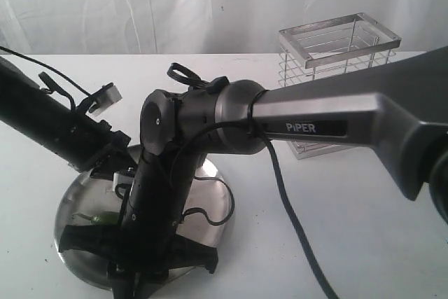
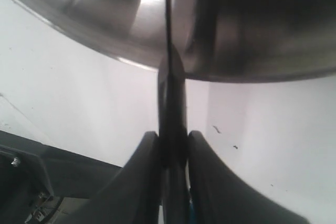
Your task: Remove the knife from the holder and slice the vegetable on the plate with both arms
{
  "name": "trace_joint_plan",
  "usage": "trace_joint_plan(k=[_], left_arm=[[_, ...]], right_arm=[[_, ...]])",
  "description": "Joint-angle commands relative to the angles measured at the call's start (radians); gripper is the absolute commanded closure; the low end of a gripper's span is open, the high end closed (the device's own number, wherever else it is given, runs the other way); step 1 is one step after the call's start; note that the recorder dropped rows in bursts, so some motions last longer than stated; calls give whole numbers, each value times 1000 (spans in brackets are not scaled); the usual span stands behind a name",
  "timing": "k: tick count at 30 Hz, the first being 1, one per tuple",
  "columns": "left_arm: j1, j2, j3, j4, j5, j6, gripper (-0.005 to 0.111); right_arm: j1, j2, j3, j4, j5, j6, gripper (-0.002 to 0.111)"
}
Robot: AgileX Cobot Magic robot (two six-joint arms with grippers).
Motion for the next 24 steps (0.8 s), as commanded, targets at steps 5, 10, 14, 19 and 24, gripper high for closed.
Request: trace_joint_plan(k=[5, 10, 14, 19, 24], left_arm=[[-6, 22, 54, -159, -41, 111, 107], [-53, 53, 54, -154, -41, 111, 107], [-88, 59, 54, -108, -83, 90, 107], [-89, 59, 54, -105, -99, 85, 107], [-89, 63, 54, -18, -140, 29, 107]], right_arm=[[-5, -11, 3, 2, -12, -2, 108], [-5, -11, 3, 3, -20, -5, 108], [-5, -11, 3, 12, -26, -3, 108], [-5, -11, 3, 12, -29, -3, 108], [-5, -11, 3, 12, -36, -3, 108]])
